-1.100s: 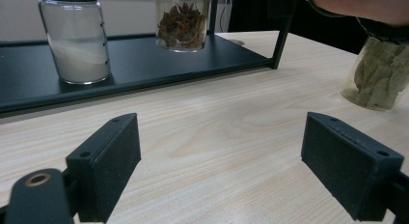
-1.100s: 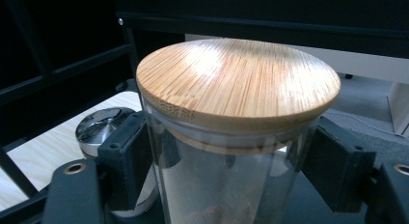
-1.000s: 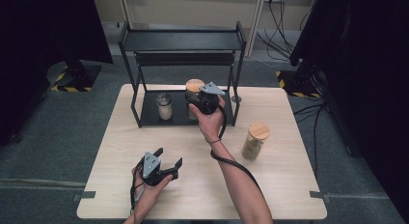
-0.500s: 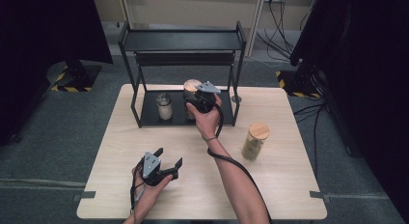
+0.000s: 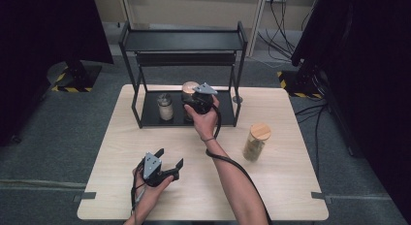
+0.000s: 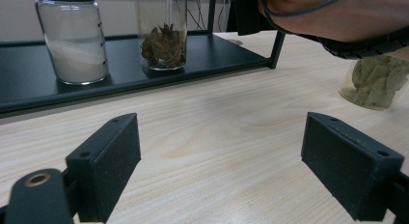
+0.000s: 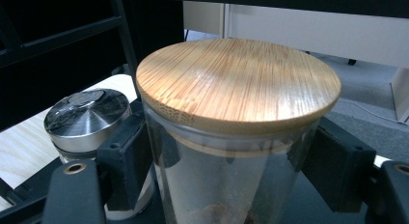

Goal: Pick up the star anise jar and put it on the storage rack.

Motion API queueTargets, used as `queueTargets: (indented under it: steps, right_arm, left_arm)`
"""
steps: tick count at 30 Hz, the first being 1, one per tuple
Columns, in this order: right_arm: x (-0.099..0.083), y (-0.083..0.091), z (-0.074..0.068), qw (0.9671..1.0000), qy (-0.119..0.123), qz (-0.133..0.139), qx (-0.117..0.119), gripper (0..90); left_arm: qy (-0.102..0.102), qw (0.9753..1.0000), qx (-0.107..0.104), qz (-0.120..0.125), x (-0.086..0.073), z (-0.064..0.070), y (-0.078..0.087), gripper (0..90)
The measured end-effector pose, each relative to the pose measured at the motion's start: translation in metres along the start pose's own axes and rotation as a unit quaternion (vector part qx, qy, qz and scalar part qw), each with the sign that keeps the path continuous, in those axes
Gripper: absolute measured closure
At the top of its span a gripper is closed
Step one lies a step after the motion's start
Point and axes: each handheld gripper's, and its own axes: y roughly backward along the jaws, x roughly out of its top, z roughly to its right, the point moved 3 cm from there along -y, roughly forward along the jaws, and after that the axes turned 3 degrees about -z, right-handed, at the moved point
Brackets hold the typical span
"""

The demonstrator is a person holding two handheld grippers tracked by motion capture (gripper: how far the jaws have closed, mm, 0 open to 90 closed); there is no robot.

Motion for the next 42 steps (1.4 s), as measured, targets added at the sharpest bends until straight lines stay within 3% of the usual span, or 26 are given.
queueTargets:
  steps: [14,31,35,42]
  right_arm:
    - [-0.0032,-0.0023,-0.0016,0.9999,0.015,0.0,-0.003,25.3]
    - [-0.0042,-0.0006,-0.0022,0.9999,0.014,-0.008,-0.001,24.1]
    - [-0.0042,0.0007,-0.0008,0.9999,0.01,-0.01,0.001,21.1]
    - [-0.0023,0.0057,0.0006,0.9998,-0.008,-0.013,0.008,7.4]
  left_arm:
    - [0.0,1.0,0.0,0.0,0.0,0.0,0.0,13.3]
    - [-0.001,1.0,0.0,0.0,0.0,0.0003,0.0,13.3]
    - [0.0,1.0,0.0,0.0,0.0,0.0002,0.0,13.3]
    - [-0.001,1.0,0.001,-0.001,0.0,0.0005,-0.0002,13.3]
